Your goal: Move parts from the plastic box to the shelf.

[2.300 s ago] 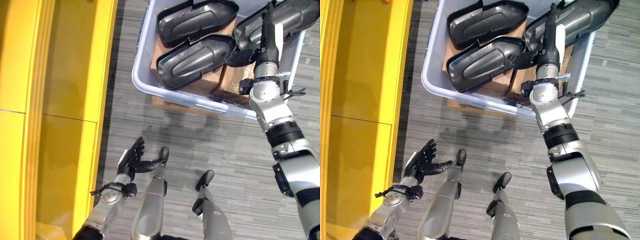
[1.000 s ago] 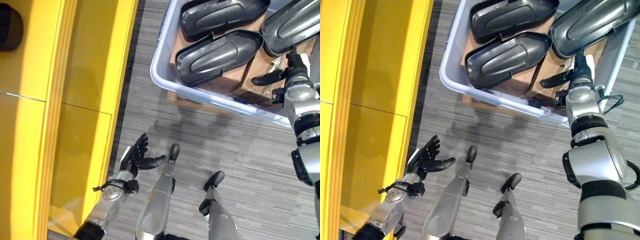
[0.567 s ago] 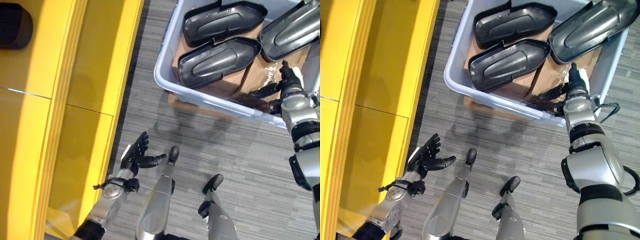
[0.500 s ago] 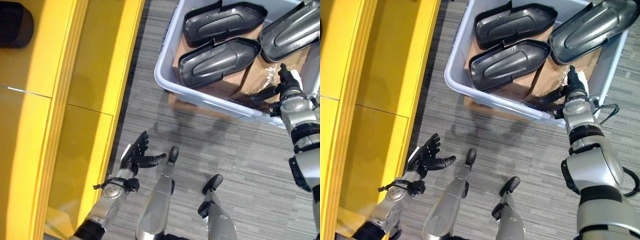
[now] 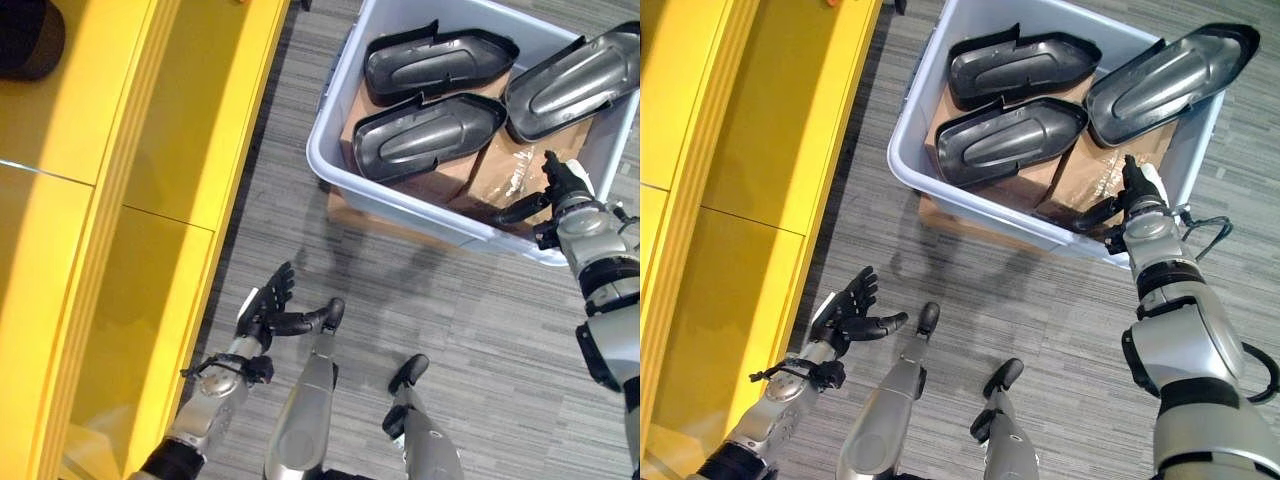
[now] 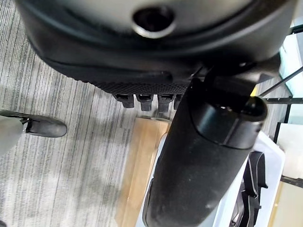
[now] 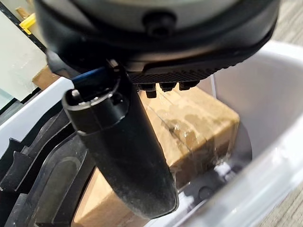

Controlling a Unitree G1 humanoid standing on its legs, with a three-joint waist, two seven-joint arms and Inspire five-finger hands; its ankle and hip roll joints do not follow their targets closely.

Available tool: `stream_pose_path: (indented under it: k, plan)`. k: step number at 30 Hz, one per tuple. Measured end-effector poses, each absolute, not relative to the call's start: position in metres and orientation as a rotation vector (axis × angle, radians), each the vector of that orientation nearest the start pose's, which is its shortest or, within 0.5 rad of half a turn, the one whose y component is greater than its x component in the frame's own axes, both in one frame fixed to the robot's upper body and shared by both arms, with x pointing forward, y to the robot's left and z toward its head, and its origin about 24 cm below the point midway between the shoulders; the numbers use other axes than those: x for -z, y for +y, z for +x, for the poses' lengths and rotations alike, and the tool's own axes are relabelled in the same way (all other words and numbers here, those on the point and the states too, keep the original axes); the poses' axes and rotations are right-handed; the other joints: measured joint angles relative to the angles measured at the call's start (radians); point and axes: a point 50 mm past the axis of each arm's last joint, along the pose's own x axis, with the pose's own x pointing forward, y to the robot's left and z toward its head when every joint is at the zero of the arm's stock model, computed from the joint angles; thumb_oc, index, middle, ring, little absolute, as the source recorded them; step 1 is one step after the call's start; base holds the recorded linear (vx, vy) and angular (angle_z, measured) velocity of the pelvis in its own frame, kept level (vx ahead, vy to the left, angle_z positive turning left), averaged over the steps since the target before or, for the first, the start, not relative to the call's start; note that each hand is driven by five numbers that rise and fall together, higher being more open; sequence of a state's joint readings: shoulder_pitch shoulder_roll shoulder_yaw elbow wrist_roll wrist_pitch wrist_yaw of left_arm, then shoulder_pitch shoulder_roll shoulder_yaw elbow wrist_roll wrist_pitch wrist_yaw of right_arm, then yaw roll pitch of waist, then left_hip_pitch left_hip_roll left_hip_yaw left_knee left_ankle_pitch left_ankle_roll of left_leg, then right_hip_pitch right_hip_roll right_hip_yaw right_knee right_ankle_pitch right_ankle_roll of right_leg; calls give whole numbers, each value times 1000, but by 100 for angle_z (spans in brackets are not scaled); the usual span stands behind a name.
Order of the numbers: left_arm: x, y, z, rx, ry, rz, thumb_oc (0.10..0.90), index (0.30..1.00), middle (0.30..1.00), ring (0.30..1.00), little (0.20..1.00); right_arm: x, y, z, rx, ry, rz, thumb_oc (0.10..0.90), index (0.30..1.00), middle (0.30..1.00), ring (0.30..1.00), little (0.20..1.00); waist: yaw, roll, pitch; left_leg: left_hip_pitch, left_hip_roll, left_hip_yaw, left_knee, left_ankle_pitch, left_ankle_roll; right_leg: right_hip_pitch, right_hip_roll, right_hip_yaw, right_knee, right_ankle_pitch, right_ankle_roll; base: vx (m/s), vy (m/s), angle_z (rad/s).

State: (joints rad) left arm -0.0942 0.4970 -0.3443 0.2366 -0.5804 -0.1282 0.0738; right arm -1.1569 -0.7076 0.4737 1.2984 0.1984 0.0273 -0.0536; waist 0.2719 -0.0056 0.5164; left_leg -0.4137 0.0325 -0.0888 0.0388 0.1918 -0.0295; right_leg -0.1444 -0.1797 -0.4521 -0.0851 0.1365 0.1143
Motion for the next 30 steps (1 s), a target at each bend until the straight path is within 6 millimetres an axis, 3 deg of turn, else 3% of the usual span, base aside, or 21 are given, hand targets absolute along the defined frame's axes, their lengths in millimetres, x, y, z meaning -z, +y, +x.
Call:
stream_pose_path:
  k: [4,7,11,13,21,26,30]
  plan:
    - [-16,198,259,100,157,-39,900,1000,1000,1000,1000,-208,-296,399,323,80,-666,900,1000,1000,1000,1000,-17,-4,2,0,1,0,5,0,0,2,1,1,0,2,-2,0,0,0]
    - [-13,209,253,47,170,-43,900,1000,1000,1000,1000,-246,-247,402,203,-192,-675,900,1000,1000,1000,1000,-53,-24,0,-1,4,9,5,-1,0,-6,1,7,0,4,-4,3,9,-10]
    - [-12,210,253,42,180,-44,900,1000,1000,1000,1000,-278,-208,381,100,-480,-642,900,1000,1000,1000,1000,-56,-53,-2,-1,10,11,6,-3,-2,-6,6,9,0,4,-8,1,2,-1]
    - [-10,212,250,37,194,-43,900,1000,1000,1000,1000,-271,-207,374,87,-507,-612,900,1000,1000,1000,1000,-49,-60,-2,-2,9,10,6,-3,-3,-5,5,8,0,3,-9,0,0,0]
    - [-5,215,245,10,213,-37,900,1000,1000,1000,1000,-248,-218,380,119,-402,-615,900,1000,1000,1000,1000,-48,-61,-2,-6,8,9,6,-6,-5,-10,5,9,0,1,-13,1,2,0]
    - [-6,216,246,-6,209,-34,900,1000,1000,1000,1000,-238,-187,384,75,-420,-527,900,1000,1000,1000,1000,-51,-80,-5,-2,14,27,23,-18,-4,-10,7,31,0,7,-11,30,43,-12]
    - [-8,216,248,-4,202,-25,900,1000,1000,1000,1000,-229,-148,370,-31,-493,-487,900,1000,1000,1000,1000,-46,-80,-5,35,9,31,38,-35,-1,33,2,30,1,1,-13,63,99,2]
